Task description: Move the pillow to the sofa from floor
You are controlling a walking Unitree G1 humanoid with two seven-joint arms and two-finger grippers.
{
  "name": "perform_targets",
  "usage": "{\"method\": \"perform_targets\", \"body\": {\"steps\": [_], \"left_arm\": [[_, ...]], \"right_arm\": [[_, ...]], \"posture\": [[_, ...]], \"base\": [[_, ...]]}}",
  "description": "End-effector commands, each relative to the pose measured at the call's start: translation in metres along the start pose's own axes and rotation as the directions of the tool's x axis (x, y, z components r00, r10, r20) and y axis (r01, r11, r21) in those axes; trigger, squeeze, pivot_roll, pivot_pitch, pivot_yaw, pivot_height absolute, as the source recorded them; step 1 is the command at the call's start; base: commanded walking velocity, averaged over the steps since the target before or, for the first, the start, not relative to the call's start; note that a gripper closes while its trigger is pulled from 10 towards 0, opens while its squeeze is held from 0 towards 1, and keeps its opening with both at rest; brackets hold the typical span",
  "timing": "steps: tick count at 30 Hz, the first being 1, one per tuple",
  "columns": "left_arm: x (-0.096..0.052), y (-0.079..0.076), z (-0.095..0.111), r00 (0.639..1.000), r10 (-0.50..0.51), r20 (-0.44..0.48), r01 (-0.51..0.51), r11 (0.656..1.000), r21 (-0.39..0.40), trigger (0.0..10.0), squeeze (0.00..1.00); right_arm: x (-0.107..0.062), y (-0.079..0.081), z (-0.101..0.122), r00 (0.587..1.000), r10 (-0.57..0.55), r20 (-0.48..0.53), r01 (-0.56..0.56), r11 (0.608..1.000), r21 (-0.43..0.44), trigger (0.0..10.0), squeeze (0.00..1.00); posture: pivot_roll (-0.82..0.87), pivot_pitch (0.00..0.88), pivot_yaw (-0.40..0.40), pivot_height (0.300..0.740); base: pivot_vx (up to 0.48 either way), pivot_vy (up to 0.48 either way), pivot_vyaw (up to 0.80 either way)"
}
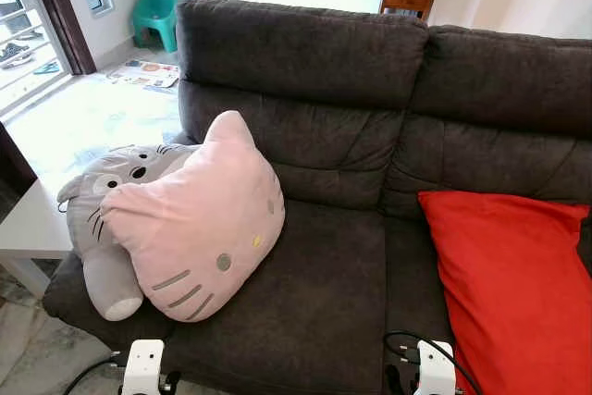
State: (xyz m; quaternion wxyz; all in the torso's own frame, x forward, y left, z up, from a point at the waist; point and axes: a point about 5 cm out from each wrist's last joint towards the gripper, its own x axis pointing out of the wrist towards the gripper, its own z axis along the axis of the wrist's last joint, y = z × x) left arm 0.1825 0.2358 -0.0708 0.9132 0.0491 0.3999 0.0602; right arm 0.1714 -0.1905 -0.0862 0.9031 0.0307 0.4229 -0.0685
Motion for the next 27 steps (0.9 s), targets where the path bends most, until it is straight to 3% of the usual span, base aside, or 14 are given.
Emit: {"method": "perform_targets", "body": {"steps": [1, 10, 27], "left_arm": [[0.000, -0.003, -0.002, 1.000, -0.011, -0.015, 0.011, 1.000, 0.017, 10.0, 0.00], [0.000, -0.006, -0.004, 0.999, -0.027, -0.021, 0.028, 0.999, 0.024, 10.0, 0.00], [0.001, 0.003, 0.000, 0.999, -0.033, -0.027, 0.035, 0.997, 0.070, 10.0, 0.00]], "right_arm": [[0.000, 0.001, -0.002, 1.000, 0.000, -0.013, 0.000, 1.000, 0.010, 10.0, 0.00], [-0.001, 0.003, -0.004, 1.000, 0.007, -0.018, -0.007, 1.000, 0.014, 10.0, 0.00], [0.001, 0.011, 0.001, 1.000, 0.014, -0.007, -0.014, 0.999, 0.043, 10.0, 0.00]], "posture": [[0.12, 0.000, -0.048, 0.740], [0.12, 0.000, -0.046, 0.740], [0.11, 0.000, -0.034, 0.740]], "base": [[0.000, 0.000, 0.00], [0.000, 0.000, 0.00], [-0.280, 0.000, 0.00]]}}
